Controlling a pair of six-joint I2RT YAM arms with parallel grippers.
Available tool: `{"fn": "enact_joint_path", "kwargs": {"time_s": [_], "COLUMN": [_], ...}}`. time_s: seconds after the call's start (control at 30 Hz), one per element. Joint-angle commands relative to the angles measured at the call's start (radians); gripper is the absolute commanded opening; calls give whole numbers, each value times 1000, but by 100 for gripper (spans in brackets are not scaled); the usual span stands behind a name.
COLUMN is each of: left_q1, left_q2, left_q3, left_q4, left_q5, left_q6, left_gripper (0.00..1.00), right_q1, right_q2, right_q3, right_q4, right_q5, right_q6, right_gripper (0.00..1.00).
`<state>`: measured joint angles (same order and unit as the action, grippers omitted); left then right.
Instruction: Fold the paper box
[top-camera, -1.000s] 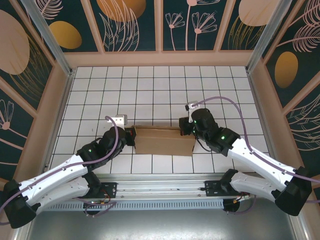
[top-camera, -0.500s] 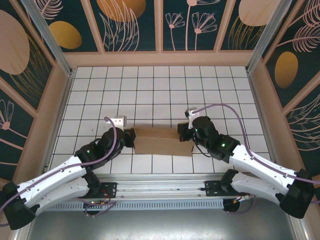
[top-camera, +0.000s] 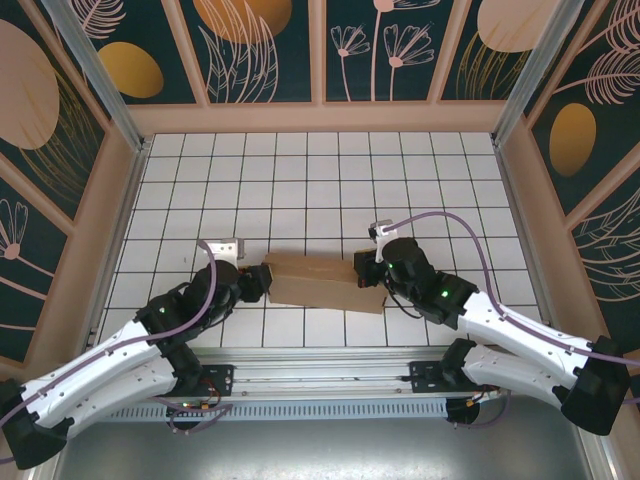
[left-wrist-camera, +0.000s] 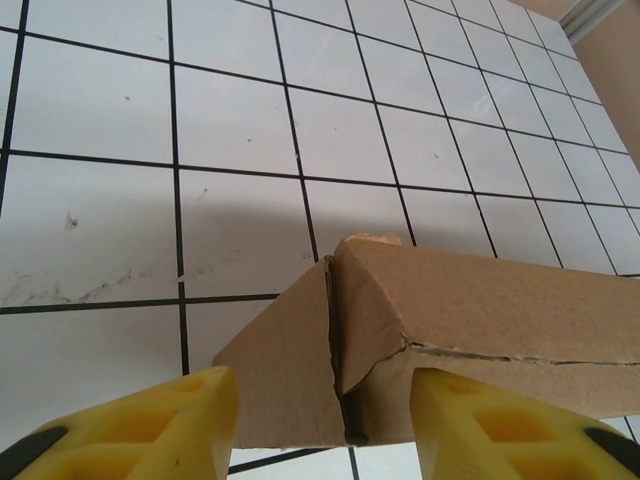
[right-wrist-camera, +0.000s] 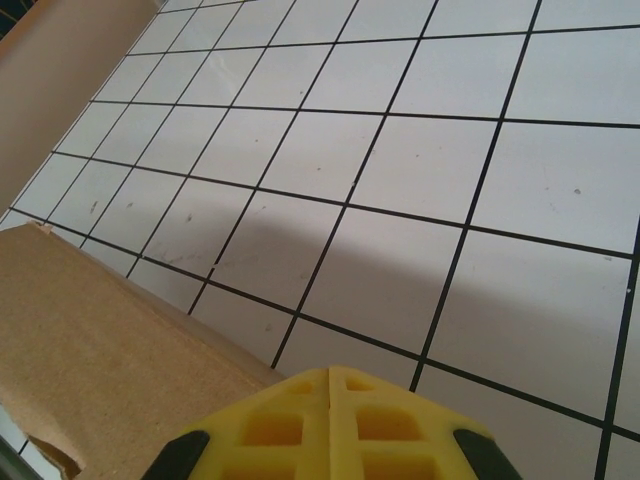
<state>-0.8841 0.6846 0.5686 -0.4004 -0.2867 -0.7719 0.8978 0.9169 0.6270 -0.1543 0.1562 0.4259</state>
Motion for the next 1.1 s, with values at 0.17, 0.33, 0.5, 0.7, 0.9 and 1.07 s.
{"fn": "enact_joint_path", "kwargs": {"time_s": [0.17, 0.33, 0.5, 0.7, 0.9, 1.07], "left_q1": [-6, -5, -4, 13, 36, 44], "left_q2": [-132, -97, 32, 98, 98, 107], "left_q3": [75, 140, 177, 168, 125, 99], "left_q4": [-102, -115, -84, -5, 80, 101], "left_q5": [-81, -124, -121, -60, 75, 119], "left_q6": [-11, 17, 19, 0, -42, -79], "left_gripper": [34, 49, 71, 67, 53, 46], "right_q1": [12, 13, 15, 15, 15, 15], "right_q2": [3, 7, 5, 6, 14, 22], "right_q3": [-39, -41, -38, -35, -35, -36], "right_q4": [-1, 7, 8, 2, 6, 15], "right_q5": [36, 33, 35, 39, 49, 48], "right_q6": [12, 10, 5, 1, -4, -5], "right_gripper": [0, 0, 0, 0, 0, 0]}}
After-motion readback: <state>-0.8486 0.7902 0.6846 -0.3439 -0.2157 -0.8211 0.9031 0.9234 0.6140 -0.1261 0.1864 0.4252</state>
